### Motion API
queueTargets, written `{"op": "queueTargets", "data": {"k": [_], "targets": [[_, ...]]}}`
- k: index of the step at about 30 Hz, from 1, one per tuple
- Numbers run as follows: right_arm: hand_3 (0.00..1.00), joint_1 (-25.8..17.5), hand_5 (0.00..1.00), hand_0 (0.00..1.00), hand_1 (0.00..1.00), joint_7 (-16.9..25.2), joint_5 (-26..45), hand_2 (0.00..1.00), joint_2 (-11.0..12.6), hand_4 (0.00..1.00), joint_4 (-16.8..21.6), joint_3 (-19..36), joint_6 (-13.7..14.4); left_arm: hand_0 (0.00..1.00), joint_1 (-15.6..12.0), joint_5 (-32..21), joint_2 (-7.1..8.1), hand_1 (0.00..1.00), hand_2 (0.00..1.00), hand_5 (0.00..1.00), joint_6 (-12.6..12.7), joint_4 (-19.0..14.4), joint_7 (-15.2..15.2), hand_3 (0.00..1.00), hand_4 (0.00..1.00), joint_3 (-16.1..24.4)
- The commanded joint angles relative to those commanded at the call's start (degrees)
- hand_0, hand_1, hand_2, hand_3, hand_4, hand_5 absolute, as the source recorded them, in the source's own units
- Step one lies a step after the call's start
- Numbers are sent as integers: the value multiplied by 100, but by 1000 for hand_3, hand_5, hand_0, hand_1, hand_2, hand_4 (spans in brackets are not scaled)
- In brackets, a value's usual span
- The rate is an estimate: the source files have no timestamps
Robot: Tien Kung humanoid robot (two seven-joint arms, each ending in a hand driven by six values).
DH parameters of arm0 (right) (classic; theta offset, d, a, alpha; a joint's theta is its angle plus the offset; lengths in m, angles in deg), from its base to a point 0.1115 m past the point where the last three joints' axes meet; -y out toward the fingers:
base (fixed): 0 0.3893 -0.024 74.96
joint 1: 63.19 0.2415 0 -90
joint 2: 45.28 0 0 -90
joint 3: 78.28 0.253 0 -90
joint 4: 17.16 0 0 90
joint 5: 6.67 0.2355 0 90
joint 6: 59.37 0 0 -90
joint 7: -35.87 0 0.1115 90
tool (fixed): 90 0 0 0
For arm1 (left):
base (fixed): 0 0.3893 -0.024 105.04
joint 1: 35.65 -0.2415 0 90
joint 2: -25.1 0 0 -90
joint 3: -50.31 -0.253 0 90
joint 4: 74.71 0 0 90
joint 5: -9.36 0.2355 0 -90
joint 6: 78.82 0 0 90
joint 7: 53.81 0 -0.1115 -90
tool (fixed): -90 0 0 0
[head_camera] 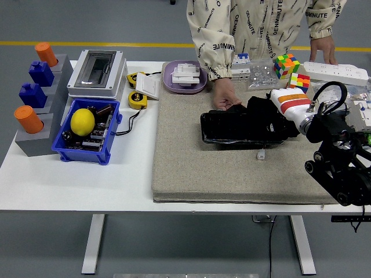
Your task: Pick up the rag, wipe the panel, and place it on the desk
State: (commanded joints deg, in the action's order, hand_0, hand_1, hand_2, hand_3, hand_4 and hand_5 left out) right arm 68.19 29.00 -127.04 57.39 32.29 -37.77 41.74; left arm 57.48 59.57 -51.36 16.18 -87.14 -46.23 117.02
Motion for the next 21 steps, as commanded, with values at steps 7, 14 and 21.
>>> {"op": "queueTargets", "data": {"k": [7, 14, 21], "targets": [[501, 136, 175, 386, 418, -24, 15, 476, -192, 967, 86, -224, -12, 651, 7, -9, 10, 663, 696, 448, 2, 1, -1, 580, 681, -17], [501, 278, 175, 386, 417, -53, 39, 475, -339, 968, 193, -489, -15, 650, 16, -24, 11, 662, 696, 448, 0, 2, -1, 580, 681, -34], [501, 363, 176, 386, 417, -66, 65, 475, -517, 967, 211, -751, -13, 651, 18, -17, 18, 662, 696, 448, 2, 8, -1, 581, 681, -22]]}}
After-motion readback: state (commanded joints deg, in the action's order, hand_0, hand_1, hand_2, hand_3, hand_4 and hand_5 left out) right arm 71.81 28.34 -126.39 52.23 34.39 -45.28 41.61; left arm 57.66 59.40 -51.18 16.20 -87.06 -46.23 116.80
